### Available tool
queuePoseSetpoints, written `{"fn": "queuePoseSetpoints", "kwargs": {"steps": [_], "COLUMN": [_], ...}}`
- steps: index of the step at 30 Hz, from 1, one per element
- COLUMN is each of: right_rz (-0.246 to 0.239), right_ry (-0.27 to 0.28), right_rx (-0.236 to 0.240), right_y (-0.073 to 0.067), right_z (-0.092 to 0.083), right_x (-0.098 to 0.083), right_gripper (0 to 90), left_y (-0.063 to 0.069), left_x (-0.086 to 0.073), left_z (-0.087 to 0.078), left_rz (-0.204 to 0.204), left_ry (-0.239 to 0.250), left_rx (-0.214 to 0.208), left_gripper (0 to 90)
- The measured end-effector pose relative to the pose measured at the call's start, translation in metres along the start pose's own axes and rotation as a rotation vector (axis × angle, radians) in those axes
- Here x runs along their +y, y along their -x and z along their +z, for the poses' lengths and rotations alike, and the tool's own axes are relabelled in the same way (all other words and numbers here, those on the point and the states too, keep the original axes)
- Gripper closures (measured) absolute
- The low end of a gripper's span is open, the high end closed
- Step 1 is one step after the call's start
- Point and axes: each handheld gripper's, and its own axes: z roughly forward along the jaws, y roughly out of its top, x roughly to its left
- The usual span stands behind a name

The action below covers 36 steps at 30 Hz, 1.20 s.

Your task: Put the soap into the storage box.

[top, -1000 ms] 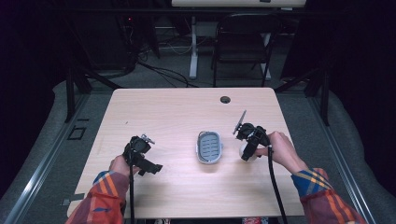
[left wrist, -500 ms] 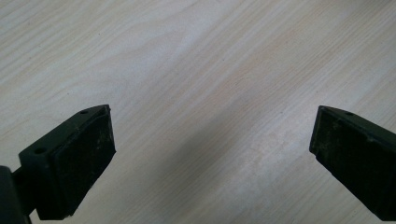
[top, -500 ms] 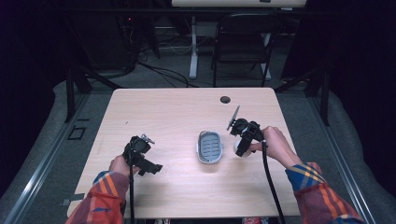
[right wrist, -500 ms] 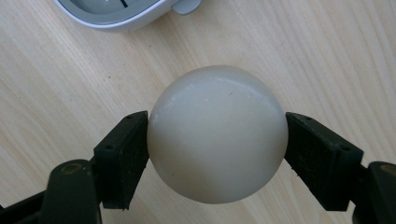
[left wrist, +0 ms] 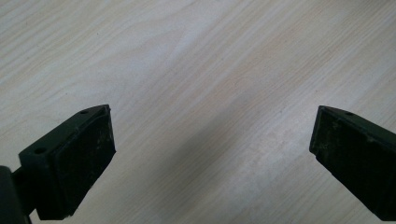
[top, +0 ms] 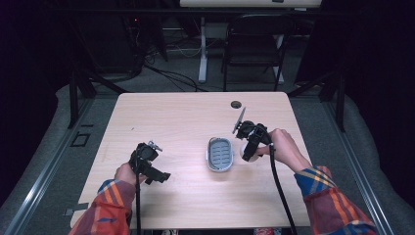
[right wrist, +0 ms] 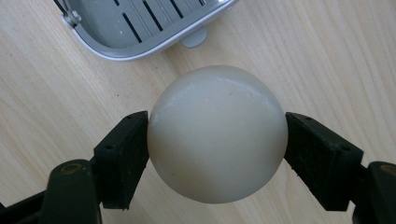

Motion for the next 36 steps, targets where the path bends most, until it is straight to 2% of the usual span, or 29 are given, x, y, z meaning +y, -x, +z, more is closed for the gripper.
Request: {"fn": "queuePoseSetpoints", "kwargs": {"steps": [15, 36], "right_rz": [-0.032, -0.050], "right_ry": [0.001, 0.036], "right_rx": [-0.003, 0.011], "right_y": [-0.005, -0.011], "right_z": [-0.007, -0.006], "right_x": [0.020, 0.047], "right_gripper": [24.2, 24.2], "left_y": [0.000, -0.001], "left_x": [-0.001, -0.001], "left_z": [-0.001, 0.000], "left_rz": [0.000, -0.003], "left_ry": [0.000, 0.001], "left_rx": [-0.005, -0.004], "left_gripper": [0.1, 0.1]}}
